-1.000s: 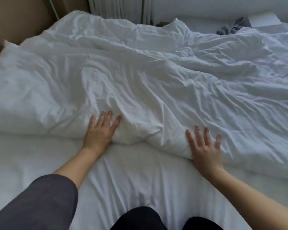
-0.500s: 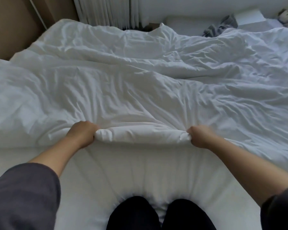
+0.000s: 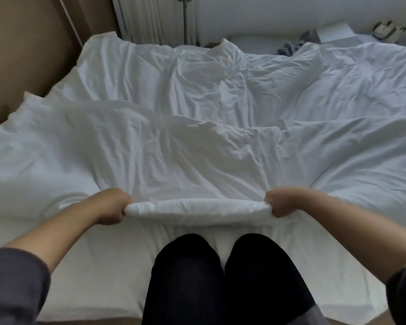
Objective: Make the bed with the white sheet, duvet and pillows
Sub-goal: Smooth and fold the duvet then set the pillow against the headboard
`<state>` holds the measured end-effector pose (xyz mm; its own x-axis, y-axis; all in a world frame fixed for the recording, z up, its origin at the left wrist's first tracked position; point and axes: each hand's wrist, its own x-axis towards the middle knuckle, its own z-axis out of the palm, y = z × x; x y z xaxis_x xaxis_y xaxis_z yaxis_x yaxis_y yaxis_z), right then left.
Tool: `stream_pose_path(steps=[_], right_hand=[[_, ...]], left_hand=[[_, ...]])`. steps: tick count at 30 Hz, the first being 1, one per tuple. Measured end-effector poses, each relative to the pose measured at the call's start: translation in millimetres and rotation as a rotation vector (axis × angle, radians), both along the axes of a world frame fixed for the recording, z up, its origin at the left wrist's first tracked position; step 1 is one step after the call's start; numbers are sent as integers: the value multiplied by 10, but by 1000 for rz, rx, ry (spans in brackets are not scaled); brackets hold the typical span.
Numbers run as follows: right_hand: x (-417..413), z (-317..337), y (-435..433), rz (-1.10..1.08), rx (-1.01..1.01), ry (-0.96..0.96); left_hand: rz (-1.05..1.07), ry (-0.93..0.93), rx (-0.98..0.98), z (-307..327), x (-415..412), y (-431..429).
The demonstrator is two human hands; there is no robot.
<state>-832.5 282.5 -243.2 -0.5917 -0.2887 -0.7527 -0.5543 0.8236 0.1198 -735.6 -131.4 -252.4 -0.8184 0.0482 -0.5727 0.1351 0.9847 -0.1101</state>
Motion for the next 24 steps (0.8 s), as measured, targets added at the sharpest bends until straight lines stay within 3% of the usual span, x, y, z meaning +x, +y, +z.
stream_pose_path(steps=[4,7,10,13,19,24], right_hand=[[196,-101,-21,3,-59,-123],[241,-137,-244,26,-194,-129],[239,-129,-704,86,-352,-134],[331,-208,-1416,271,-408,-47],[652,-369,-2577,434,-479,27],[1003,-513,-3316,485,-480,197]], left_hand=[[15,63,73,-207,322,-21],[-119,341,130,-283,479,-152],[-176,472,45,-415,634,-466],[-26,451,-37,-507,789,-824],[335,530,-138,-547,839,-1333],[385,438,-260,-558,722,-1833]])
